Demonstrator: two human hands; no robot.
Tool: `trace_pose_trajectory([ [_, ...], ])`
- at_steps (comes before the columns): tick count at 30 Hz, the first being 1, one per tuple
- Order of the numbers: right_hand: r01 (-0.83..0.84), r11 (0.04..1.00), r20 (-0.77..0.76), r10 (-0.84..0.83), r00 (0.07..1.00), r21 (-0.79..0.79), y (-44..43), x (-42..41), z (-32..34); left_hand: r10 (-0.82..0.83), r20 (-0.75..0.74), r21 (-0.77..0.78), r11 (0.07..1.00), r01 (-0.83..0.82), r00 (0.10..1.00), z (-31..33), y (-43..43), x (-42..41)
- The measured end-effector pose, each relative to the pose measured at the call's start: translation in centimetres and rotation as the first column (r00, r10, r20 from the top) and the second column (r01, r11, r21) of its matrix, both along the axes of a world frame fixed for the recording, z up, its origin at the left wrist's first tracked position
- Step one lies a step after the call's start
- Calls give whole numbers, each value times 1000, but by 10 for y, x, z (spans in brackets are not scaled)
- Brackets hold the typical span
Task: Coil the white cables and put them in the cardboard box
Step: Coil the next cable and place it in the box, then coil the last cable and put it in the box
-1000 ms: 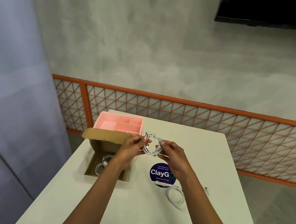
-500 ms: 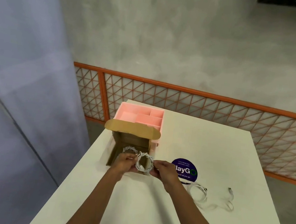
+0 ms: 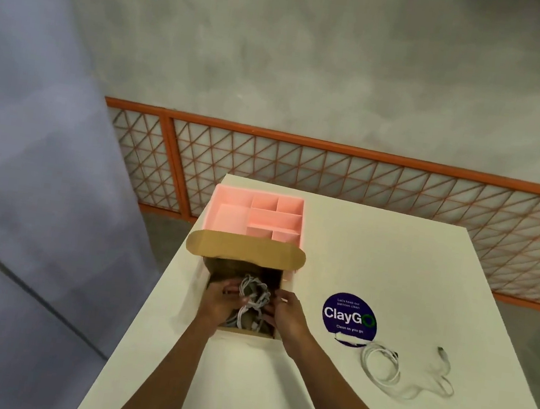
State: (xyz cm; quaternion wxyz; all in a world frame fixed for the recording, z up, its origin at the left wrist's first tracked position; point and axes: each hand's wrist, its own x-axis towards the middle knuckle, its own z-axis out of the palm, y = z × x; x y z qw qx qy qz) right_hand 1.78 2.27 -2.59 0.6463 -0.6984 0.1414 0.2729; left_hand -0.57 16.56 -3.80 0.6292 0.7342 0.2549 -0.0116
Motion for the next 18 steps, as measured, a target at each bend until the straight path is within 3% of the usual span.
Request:
trace_pose_trajectory([
  [6,-33,999,-23,32,999,-42,9,6,-3,-56,-31,93,994,58,998,-13,3,13],
  [13,-60,998,-28,59,998,-34,7,11,3,-145,-45,309,939,152,988,-20,1,19],
  [15,-88,996,-34,87,996,-15,-5,9,10,-109,-43,425,898,117,993,-31,-2,17],
  [18,-186,982,-13,186,982,16,-35,8,19,37,38,468,882,-51,999,-22,-24,7],
])
